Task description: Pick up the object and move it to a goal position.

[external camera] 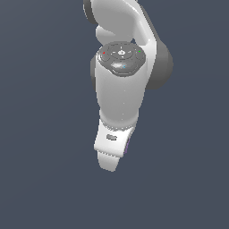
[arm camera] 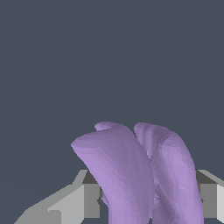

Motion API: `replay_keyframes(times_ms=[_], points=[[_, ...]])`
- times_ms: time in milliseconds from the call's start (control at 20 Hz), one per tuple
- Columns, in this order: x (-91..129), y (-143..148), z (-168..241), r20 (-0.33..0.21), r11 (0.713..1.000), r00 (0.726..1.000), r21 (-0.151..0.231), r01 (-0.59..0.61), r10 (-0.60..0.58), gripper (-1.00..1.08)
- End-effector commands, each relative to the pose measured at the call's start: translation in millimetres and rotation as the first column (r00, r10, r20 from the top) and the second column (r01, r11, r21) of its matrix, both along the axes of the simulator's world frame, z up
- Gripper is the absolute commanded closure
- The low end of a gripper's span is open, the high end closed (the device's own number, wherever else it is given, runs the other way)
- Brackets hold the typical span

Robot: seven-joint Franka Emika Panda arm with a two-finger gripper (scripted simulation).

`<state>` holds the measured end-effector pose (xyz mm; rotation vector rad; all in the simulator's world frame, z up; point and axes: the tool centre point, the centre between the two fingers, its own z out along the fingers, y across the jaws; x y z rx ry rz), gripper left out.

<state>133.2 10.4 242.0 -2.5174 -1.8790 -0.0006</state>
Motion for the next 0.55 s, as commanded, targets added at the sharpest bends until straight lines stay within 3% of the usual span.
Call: replay_keyframes(times_ms=[0,500], points=[[4.4,-0.3,4.1,0.000,1.000,1.000,0.000,0.000,0.000,1.08],[10.8,-0.5,9.5,0.000,1.000,1.000,0.000,0.000,0.000,1.08]])
